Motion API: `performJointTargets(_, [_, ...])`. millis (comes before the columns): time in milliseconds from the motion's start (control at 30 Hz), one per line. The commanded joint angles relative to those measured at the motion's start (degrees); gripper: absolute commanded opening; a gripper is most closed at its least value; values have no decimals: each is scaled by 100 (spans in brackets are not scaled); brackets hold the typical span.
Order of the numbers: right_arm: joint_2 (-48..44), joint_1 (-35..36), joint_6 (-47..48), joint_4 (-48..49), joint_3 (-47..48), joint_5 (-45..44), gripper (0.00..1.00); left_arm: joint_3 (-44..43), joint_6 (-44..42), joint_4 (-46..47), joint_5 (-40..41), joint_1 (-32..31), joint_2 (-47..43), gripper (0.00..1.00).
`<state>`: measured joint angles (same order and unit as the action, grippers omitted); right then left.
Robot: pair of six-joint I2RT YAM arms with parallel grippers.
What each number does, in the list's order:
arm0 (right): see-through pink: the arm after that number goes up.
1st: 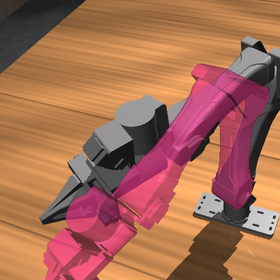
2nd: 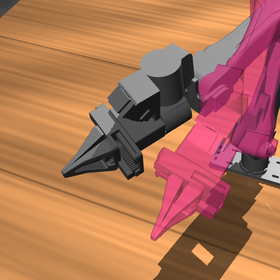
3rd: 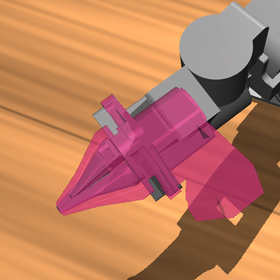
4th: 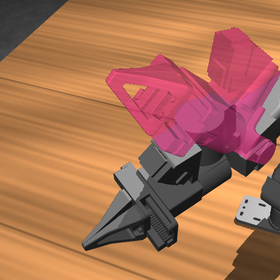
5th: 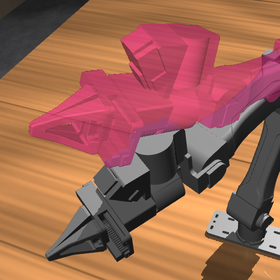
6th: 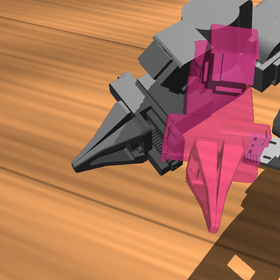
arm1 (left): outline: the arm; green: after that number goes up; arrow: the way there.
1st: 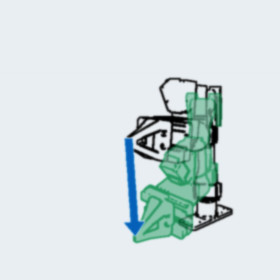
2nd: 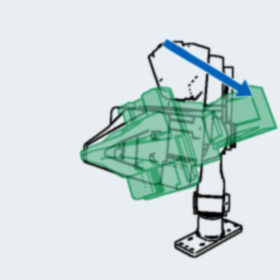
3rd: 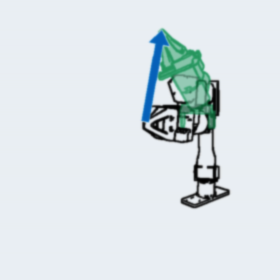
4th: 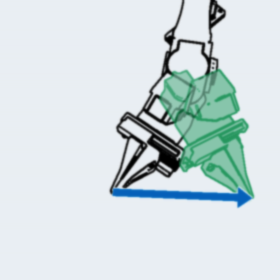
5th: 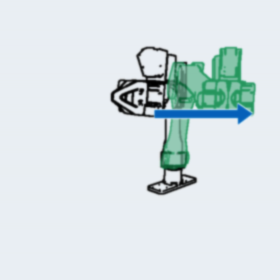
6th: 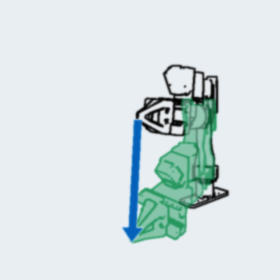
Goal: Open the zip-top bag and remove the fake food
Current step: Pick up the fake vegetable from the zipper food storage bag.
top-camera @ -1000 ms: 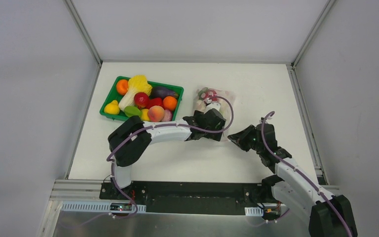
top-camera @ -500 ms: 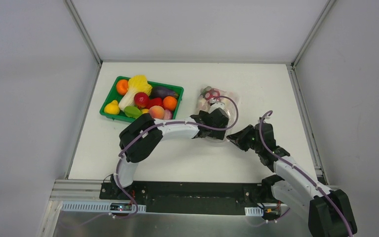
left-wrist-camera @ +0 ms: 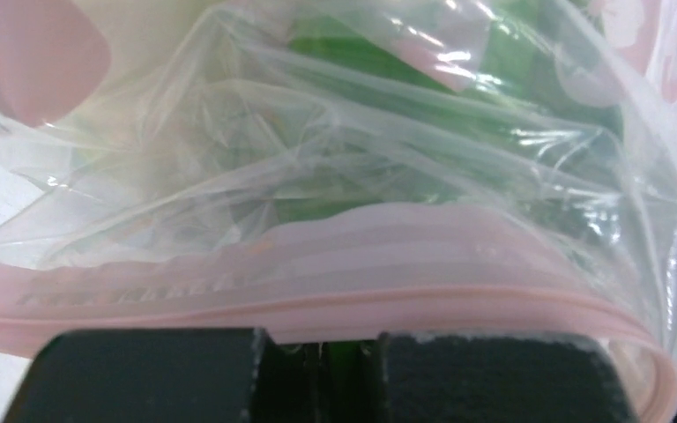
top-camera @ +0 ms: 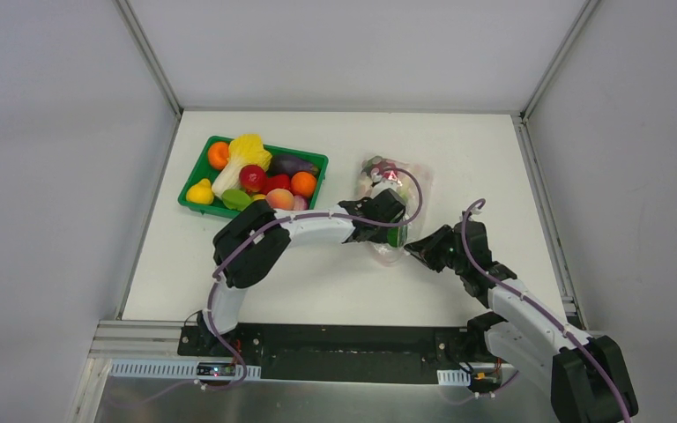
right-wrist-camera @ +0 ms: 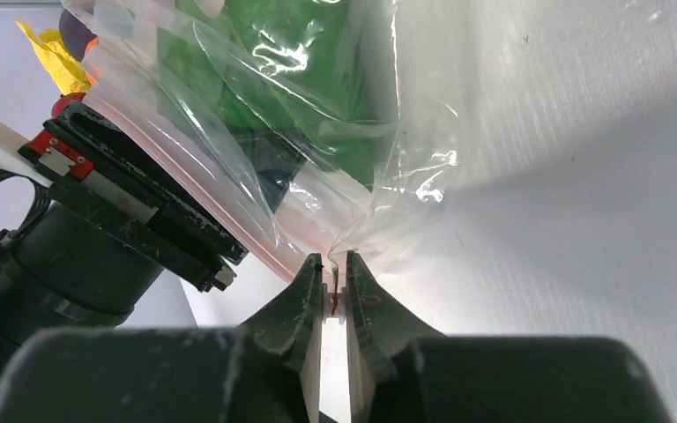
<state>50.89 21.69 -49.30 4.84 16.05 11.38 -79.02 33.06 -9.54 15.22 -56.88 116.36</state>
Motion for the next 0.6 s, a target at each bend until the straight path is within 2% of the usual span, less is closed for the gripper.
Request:
performJointTargets(0, [-20, 43, -27, 109, -40, -48, 3, 91, 28, -292, -516, -9, -402, 0])
performJointTargets(333, [-98, 45, 158, -165, -20, -188, 2, 306, 106, -313, -726, 21, -1391, 2])
performJointTargets(433, [-229, 39, 202, -348, 35, -250, 2, 466, 126, -320, -531, 31, -1553, 31])
performJointTargets(467, [-285, 41, 216, -392, 44, -276, 3, 462, 116, -377, -510, 30, -1584, 38])
performJointTargets(567, [-412, 40, 247, -528, 93, -341, 3, 383, 132, -698, -518, 35, -1651, 47])
